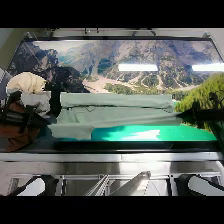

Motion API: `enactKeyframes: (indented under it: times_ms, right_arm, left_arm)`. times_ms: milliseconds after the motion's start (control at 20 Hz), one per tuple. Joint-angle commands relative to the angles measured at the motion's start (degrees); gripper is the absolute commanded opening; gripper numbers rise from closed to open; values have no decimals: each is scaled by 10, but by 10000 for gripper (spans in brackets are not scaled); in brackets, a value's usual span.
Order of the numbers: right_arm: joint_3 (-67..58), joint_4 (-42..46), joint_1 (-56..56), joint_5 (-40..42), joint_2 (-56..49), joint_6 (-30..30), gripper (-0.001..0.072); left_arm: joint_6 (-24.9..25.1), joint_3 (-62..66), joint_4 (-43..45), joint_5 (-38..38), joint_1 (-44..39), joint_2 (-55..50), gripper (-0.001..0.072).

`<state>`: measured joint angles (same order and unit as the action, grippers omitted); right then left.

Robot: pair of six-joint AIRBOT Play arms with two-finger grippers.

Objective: Fold the shirts.

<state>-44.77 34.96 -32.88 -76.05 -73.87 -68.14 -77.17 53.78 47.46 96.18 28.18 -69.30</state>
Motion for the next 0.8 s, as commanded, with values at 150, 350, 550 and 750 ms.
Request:
enactKeyframes:
  times_ms: [150, 350, 550, 750]
  right_arm:
    - [-8, -184, 39, 152, -67, 174, 17]
    - [-9, -193, 77, 226, -126, 233, 17]
    - [-11, -196, 91, 252, -153, 280, 17]
    - [-12, -194, 90, 246, -154, 301, 91]
  left_arm:
    - [3, 202, -9, -53, -90, -208, 20]
    - [2, 323, -3, -58, -118, -341, 14]
    - [12, 419, -1, -64, -133, -438, 14]
    - [12, 509, -1, -33, -141, -493, 14]
